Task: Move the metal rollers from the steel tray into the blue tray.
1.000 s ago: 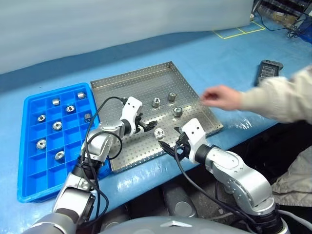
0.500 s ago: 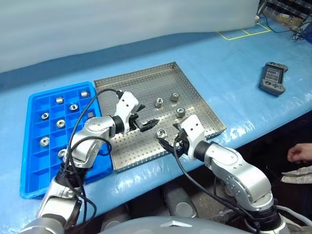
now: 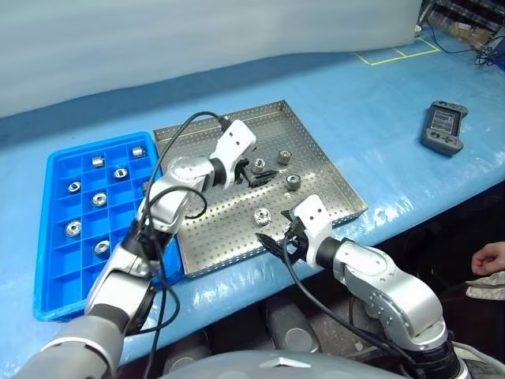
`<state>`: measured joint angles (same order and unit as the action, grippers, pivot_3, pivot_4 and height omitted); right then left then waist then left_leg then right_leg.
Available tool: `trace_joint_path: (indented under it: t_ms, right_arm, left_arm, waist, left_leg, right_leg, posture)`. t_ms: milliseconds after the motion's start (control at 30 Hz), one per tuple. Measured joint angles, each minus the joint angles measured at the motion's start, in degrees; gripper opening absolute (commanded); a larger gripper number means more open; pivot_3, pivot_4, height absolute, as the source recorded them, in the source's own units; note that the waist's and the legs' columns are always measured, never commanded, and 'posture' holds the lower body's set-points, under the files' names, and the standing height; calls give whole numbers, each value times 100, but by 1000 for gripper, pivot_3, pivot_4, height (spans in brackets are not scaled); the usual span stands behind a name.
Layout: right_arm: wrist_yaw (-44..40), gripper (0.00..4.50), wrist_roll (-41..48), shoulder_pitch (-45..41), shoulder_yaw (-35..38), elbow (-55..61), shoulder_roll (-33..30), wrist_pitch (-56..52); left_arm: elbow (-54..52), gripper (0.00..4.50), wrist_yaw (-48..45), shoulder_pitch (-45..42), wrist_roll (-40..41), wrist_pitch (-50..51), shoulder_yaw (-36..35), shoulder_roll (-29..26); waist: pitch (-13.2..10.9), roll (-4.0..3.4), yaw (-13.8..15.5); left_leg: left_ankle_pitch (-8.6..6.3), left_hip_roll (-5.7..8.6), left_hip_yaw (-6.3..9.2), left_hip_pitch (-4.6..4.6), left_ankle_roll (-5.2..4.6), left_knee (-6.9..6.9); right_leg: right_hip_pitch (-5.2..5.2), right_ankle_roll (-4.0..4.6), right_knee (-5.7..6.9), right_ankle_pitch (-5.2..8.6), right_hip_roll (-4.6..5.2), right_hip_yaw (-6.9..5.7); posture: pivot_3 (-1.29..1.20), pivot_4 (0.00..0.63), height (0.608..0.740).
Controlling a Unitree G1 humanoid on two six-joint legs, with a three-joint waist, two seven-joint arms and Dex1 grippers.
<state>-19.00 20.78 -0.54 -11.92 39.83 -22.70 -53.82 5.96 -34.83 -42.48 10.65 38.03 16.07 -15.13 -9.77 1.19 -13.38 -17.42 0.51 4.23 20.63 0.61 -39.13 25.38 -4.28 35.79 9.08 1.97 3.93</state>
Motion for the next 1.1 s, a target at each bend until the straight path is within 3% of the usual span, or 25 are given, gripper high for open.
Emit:
trace_joint_path:
  t_ms: [367, 633, 867, 1100]
  right_arm:
    - [150, 4500, -27, 188, -116, 115, 53, 6]
    - [318, 4500, -71, 455, -105, 357, 71, 11]
    - [503, 4500, -118, 664, -102, 590, 110, -15]
    - [633, 4500, -122, 779, -88, 636, 130, -50]
  left_arm:
    - [3052, 4471, 496, -1638, -512, -689, -113, 1070]
    - [5390, 4471, 1210, -2460, -671, -1723, -623, 1572]
    - [6348, 4471, 1949, -2691, -819, -2306, -1017, 1746]
    - [6616, 4471, 2501, -2692, -843, -2510, -1341, 1775]
  waist:
    - [-1, 1, -167]
    - [-2, 4, -622]
    - [-5, 9, -1059]
    - [-12, 21, -1425]
  left_leg:
    - [-2, 2, -3, 5, -4, 0]
    - [-7, 2, -15, 19, -12, 4]
    - [-10, 2, -32, 26, -16, 5]
    - [-13, 3, -52, 22, -22, 5]
  right_leg:
    - [0, -4, -9, -1, 1, 2]
    - [-1, -13, -17, -2, 2, 11]
    - [-7, -25, -18, -4, 4, 25]
    - [-7, -36, -18, -10, 7, 42]
  posture:
    - [-393, 150, 740]
    - [-472, 150, 740]
    - [-523, 150, 740]
    - [-530, 150, 740]
